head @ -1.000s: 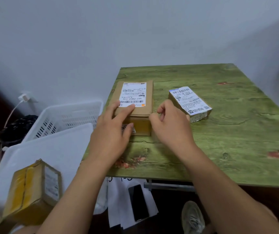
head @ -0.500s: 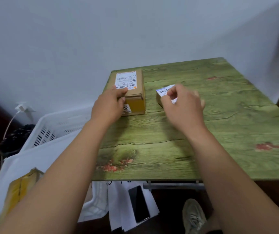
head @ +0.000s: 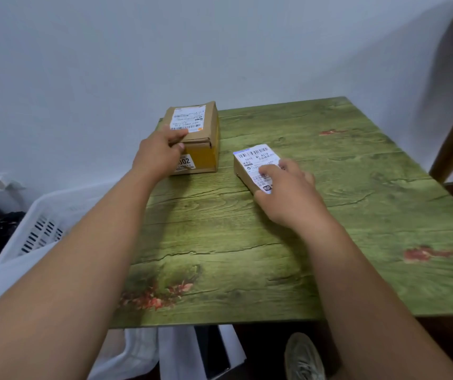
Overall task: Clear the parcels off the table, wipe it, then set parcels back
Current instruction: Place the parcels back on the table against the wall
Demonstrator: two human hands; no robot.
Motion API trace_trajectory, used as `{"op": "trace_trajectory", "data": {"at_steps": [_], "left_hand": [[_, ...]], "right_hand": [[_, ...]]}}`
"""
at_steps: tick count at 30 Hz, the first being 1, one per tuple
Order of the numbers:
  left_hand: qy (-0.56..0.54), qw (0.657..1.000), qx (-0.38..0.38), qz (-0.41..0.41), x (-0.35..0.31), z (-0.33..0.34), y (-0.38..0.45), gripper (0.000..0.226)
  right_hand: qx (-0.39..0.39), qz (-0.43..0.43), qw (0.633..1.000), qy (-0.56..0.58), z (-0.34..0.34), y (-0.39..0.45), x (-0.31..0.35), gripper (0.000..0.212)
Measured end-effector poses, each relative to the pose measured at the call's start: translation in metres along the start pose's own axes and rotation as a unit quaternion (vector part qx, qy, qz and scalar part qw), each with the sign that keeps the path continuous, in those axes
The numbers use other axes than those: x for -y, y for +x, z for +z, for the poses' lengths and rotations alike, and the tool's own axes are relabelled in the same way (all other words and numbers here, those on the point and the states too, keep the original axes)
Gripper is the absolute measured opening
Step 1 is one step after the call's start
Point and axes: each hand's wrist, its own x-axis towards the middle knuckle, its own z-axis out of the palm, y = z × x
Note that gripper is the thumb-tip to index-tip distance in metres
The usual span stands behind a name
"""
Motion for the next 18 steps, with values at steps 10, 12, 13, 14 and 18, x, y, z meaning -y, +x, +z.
{"op": "trace_trajectory", "data": {"at_steps": [10,12,13,14,18], "left_hand": [[-0.117,0.991,-0.048,-0.052,0.007,0.004,0.043,0.04],[-0.121,0.99,-0.052,-0.045,0.01,0.007,0.053,0.04],[-0.121,0.99,-0.057,-0.042,0.011,0.009,0.059,0.04],[-0.118,0.99,-0.061,-0.038,0.012,0.011,0.063,0.039],[-0.091,0.993,-0.075,-0.028,0.018,0.018,0.084,0.037]], "right_hand": [[-0.047,0.011,0.999,0.025,-0.001,0.011,0.009,0.056],[-0.051,0.013,0.998,0.027,-0.002,0.016,0.008,0.059],[-0.051,0.015,0.998,0.028,-0.002,0.02,0.008,0.061],[-0.051,0.016,0.998,0.029,-0.002,0.021,0.008,0.062],[-0.044,0.015,0.998,0.032,0.0,0.035,0.01,0.063]]}}
